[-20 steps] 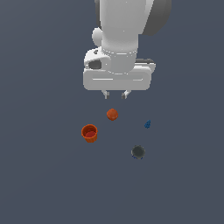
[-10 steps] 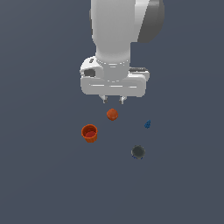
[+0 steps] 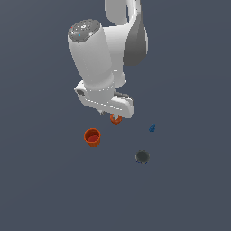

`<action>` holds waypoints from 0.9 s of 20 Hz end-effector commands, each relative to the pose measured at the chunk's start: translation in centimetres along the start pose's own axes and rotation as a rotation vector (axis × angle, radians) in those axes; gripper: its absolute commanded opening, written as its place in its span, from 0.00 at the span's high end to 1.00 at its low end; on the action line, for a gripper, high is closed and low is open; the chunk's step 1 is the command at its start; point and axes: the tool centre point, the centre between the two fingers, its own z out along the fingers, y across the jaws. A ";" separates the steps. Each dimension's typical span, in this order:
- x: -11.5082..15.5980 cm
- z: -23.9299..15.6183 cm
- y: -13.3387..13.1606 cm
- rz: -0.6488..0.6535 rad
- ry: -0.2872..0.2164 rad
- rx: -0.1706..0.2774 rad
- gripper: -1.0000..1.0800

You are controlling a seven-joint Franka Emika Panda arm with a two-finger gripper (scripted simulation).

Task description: Pick up a designated object from a clutter of objects.

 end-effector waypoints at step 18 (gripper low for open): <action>1.6 12.3 11.1 0.909 -0.120 0.133 0.38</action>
